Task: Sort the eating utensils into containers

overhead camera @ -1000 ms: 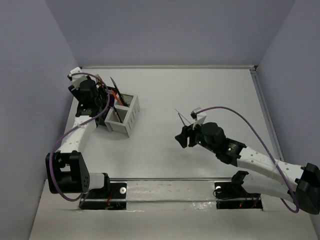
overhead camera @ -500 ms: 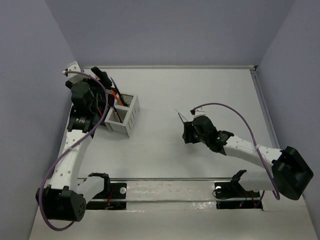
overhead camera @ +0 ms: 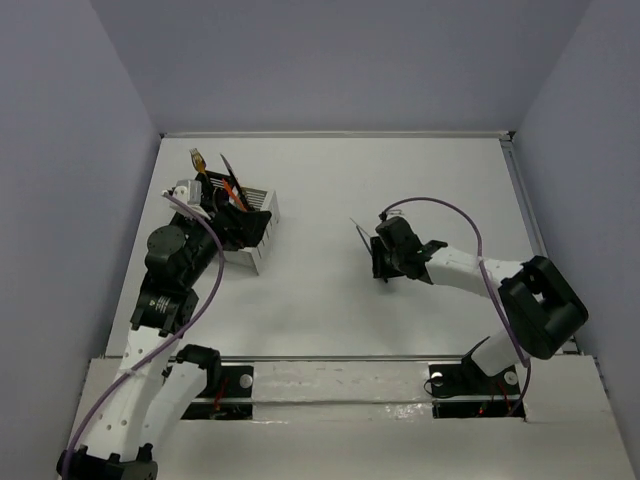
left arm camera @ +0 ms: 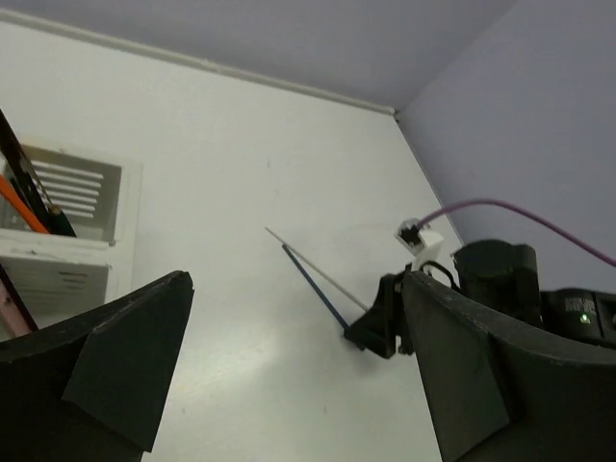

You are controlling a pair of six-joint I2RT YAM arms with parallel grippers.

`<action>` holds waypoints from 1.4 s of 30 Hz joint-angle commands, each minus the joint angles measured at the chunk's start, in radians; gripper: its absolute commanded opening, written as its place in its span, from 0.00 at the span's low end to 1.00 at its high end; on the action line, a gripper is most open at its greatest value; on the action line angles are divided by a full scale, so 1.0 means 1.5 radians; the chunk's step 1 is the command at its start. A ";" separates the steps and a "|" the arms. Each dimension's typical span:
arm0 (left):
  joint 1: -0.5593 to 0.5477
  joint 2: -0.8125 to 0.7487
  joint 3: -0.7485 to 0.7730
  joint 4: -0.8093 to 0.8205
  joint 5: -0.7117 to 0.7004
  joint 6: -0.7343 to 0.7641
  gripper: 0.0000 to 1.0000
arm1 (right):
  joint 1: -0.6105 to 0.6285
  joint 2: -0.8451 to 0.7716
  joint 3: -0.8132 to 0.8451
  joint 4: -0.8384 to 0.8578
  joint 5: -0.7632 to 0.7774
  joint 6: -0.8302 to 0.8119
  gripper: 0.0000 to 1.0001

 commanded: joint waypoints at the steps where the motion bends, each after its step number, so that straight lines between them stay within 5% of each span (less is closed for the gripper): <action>1: -0.003 -0.022 -0.023 -0.001 0.115 -0.032 0.91 | -0.002 0.055 0.054 -0.003 -0.021 -0.018 0.48; 17: -0.016 -0.056 -0.127 0.048 0.152 -0.080 0.90 | 0.039 0.140 0.078 0.005 -0.075 -0.050 0.23; 22: -0.028 -0.047 -0.136 0.039 0.138 -0.074 0.88 | 0.065 0.158 0.092 0.011 -0.077 -0.054 0.08; 29: -0.077 -0.031 -0.151 0.064 0.107 -0.100 0.83 | 0.087 0.059 0.079 0.052 -0.097 -0.057 0.00; 36: -0.195 0.017 -0.134 0.103 -0.005 -0.119 0.63 | 0.123 -0.073 0.029 0.160 -0.187 0.000 0.00; 42: -0.267 0.120 -0.121 0.150 -0.068 -0.123 0.69 | 0.142 -0.162 -0.001 0.210 -0.216 0.029 0.00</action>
